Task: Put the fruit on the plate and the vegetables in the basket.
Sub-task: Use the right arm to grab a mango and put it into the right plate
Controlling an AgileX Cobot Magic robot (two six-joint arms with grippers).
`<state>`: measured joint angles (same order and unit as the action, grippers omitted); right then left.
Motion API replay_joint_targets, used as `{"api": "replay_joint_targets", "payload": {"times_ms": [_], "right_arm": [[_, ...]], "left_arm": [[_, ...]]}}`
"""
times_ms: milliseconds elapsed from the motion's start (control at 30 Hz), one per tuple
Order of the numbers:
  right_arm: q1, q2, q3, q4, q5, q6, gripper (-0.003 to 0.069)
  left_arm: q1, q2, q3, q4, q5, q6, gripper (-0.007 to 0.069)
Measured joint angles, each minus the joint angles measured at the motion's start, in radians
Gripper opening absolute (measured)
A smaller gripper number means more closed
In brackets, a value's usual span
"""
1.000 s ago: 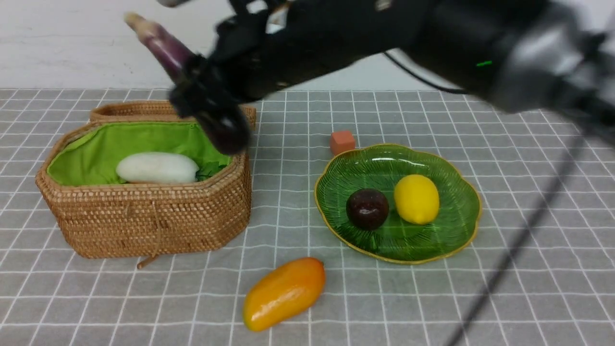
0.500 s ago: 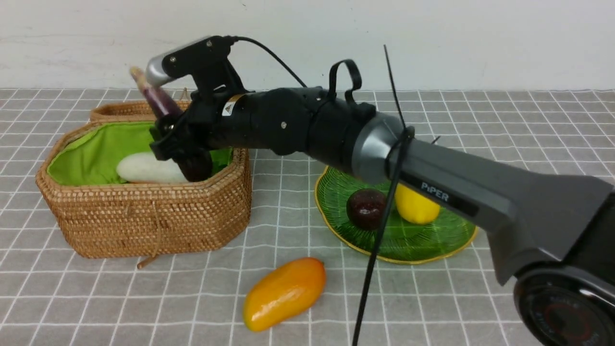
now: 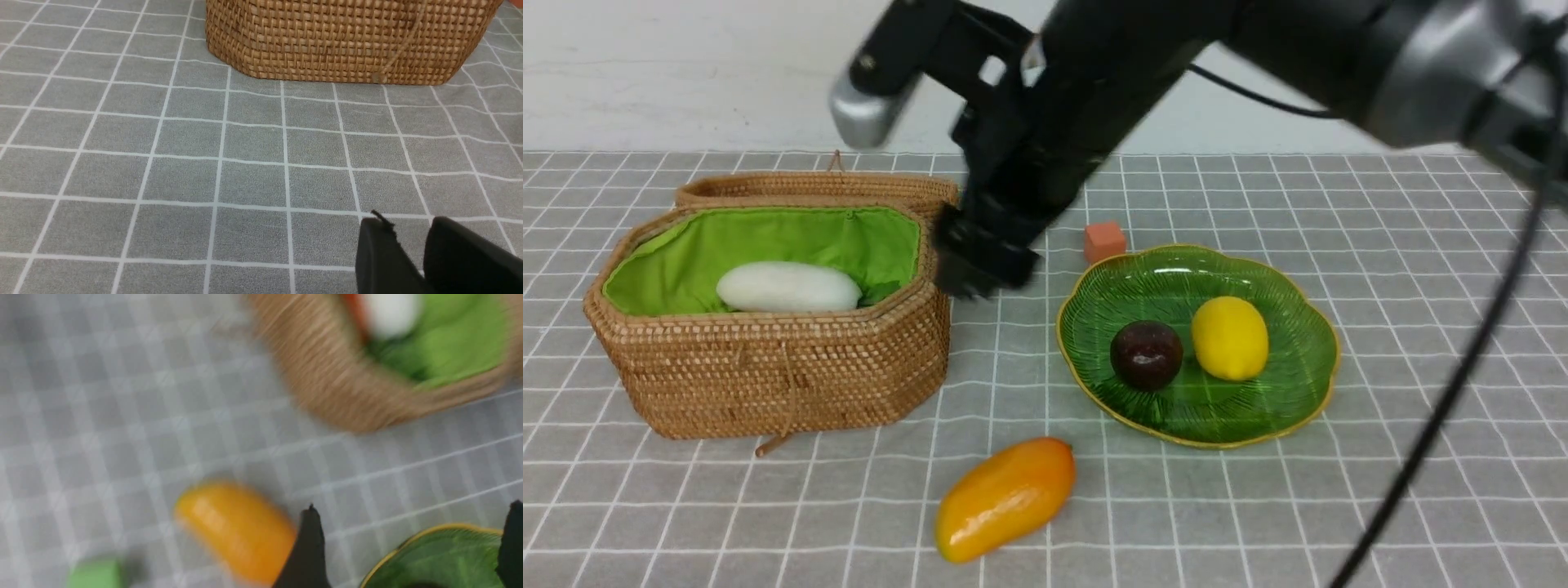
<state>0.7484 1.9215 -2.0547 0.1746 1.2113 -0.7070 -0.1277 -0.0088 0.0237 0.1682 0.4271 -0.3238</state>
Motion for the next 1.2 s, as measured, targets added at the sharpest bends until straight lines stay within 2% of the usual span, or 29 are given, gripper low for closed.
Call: {"api": "replay_joint_targets", "payload": {"times_ms": [67, 100, 133, 233, 400, 533, 600, 667, 900, 1033, 1100, 1167, 1200], "right_arm": [[0.001, -0.015, 0.077, 0.043, 0.021, -0.115, 0.0581], [0.001, -0.014, 0.095, 0.050, 0.021, -0.128, 0.0581], [0.007, -0.013, 0.172, 0.061, 0.020, -0.225, 0.0585], [0.027, 0.009, 0.307, 0.050, -0.058, -0.351, 0.0588], [0.057, 0.082, 0.405, -0.026, -0.242, -0.387, 0.0588], [0.061, 0.158, 0.407, -0.071, -0.281, -0.387, 0.0584], [0.061, 0.177, 0.407, -0.079, -0.279, -0.382, 0.0567], [0.060, 0.190, 0.407, -0.086, -0.281, -0.362, 0.0519], [0.035, 0.170, 0.366, -0.077, -0.122, -0.257, 0.0517], [-0.037, 0.108, 0.315, -0.053, -0.044, -0.156, 0.0517], [-0.136, 0.051, 0.296, -0.031, -0.029, -0.054, 0.0517], [-0.173, 0.039, 0.295, -0.026, -0.029, -0.016, 0.0517], [-0.224, 0.030, 0.295, -0.022, -0.029, 0.033, 0.0517]], "left_arm": [[0.000, 0.000, 0.000, 0.000, 0.000, 0.000, 0.0174], [0.000, 0.000, 0.000, 0.000, 0.000, 0.000, 0.0174], [0.000, 0.000, 0.000, 0.000, 0.000, 0.000, 0.0176], [0.000, 0.000, 0.000, 0.000, 0.000, 0.000, 0.0179], [0.000, 0.000, 0.000, 0.000, 0.000, 0.000, 0.0183], [0.000, 0.000, 0.000, 0.000, 0.000, 0.000, 0.0187], [0.000, 0.000, 0.000, 0.000, 0.000, 0.000, 0.0188], [0.000, 0.000, 0.000, 0.000, 0.000, 0.000, 0.0191], [0.000, 0.000, 0.000, 0.000, 0.000, 0.000, 0.0200], [0.000, 0.000, 0.000, 0.000, 0.000, 0.000, 0.0200], [0.000, 0.000, 0.000, 0.000, 0.000, 0.000, 0.0200], [0.000, 0.000, 0.000, 0.000, 0.000, 0.000, 0.0200], [0.000, 0.000, 0.000, 0.000, 0.000, 0.000, 0.0202]]}}
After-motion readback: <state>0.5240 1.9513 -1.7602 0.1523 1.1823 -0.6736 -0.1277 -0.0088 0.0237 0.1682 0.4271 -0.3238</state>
